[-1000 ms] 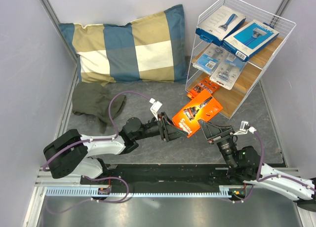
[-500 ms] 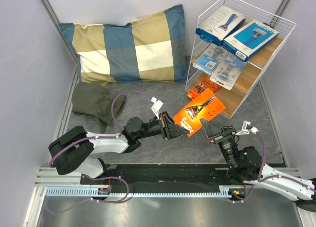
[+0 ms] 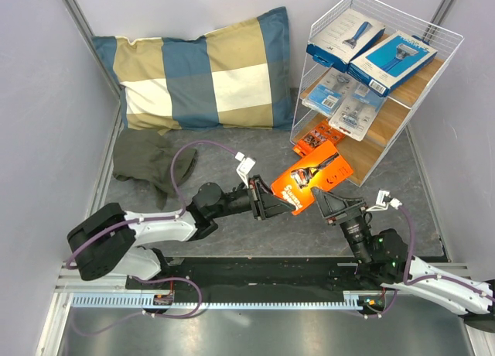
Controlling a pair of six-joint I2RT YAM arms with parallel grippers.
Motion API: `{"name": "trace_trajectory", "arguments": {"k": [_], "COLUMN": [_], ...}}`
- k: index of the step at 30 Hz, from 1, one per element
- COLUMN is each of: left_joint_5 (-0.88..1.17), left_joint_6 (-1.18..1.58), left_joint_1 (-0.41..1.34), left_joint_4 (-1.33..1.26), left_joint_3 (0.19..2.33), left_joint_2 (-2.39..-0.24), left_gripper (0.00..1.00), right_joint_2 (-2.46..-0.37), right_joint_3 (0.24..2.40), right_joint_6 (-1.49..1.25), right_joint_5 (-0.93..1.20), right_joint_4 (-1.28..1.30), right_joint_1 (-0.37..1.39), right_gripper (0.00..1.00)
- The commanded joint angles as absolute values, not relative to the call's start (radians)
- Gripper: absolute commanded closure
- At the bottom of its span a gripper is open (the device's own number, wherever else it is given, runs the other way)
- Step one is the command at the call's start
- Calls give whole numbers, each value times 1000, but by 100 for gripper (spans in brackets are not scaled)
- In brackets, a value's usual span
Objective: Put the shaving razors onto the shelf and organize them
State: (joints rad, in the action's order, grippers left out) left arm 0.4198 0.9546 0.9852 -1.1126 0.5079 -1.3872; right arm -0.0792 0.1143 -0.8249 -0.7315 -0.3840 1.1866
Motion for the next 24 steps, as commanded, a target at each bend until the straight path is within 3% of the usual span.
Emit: {"name": "trace_trajectory", "arguments": {"k": [1,5,8,24], "left_joint_5": [390,345,325,203], "left_joint_6": [836,792,770,729], "left_joint_1": [994,977,950,749], "left_joint_4": [-1060,-951,-867,-510], "left_joint_3": [543,540,538,411], "left_joint_2": [-1284,-1200,-1163,-855], "left_gripper": [98,98,98,98], "right_joint_2": [-63,-60,-57,-26], "right_joint_3": [149,155,166,190], "right_joint_6": [-825,-830,-831,-838], "right_joint_5": [-741,-741,-738,-772], "right_joint_4": [-305,-284,-262,-178], "right_joint_1": [1187,1187,1187,1189], "right_gripper": [31,14,7,5]}}
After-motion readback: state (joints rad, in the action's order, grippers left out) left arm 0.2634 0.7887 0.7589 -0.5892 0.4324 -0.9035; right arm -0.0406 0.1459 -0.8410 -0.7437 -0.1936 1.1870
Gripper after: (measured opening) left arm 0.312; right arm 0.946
